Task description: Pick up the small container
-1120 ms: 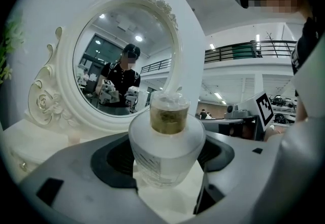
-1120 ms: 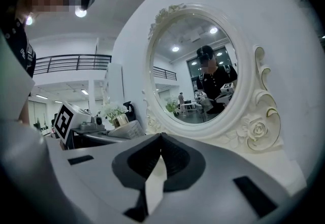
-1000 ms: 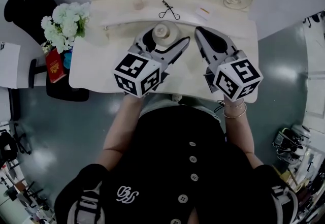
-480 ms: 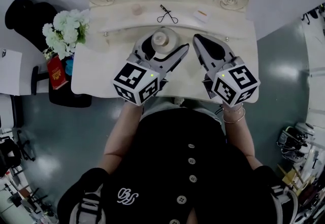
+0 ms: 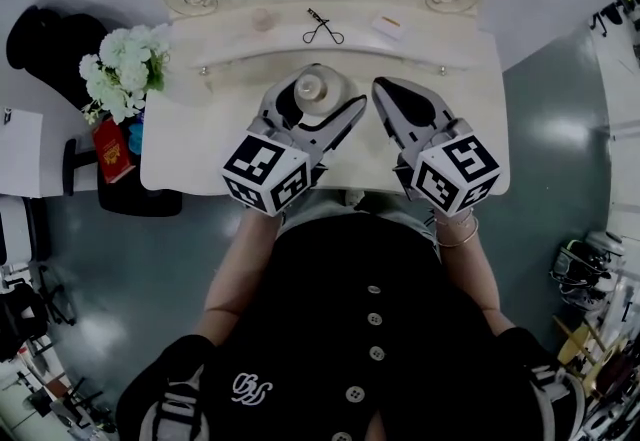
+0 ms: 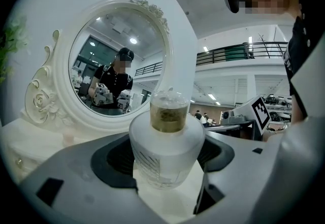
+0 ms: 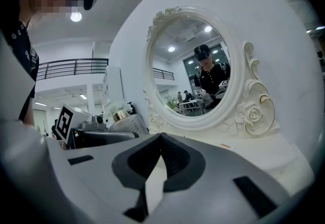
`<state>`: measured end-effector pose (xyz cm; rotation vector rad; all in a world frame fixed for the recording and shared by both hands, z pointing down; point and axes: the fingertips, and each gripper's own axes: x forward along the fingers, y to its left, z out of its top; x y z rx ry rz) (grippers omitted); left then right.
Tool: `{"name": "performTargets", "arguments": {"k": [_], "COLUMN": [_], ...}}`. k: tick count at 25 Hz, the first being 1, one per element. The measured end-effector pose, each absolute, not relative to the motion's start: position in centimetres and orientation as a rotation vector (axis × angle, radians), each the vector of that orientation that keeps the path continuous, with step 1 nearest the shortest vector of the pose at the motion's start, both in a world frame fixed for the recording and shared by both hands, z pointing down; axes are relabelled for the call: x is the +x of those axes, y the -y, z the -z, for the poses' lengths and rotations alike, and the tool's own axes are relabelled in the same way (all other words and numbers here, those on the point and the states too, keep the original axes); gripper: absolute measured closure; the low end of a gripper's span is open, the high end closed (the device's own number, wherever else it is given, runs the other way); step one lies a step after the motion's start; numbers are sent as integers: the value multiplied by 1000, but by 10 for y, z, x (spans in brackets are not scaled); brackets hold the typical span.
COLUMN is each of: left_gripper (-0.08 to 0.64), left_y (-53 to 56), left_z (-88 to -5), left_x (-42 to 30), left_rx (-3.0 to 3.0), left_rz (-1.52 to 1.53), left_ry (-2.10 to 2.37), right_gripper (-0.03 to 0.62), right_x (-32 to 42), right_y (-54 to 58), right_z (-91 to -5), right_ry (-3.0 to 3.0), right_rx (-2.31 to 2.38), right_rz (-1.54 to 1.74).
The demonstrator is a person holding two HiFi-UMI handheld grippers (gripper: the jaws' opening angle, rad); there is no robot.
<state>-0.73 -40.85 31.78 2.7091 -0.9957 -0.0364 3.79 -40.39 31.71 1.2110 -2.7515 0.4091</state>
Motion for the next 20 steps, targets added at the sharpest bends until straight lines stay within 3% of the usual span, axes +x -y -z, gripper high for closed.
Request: {"name": "performTargets", "arguments": {"k": [20], "left_gripper": [238], "left_y": [403], "left_z": [-331], "left_x": [-2], "left_rx": [2695], "left_rz": [32], "left_ry": [957], "right_gripper": [589], "right_x": [45], "right_y": [397], "right_z": [-346], "right_ry": [2711], "right_rx": [1239], "right_rz": [-522]}}
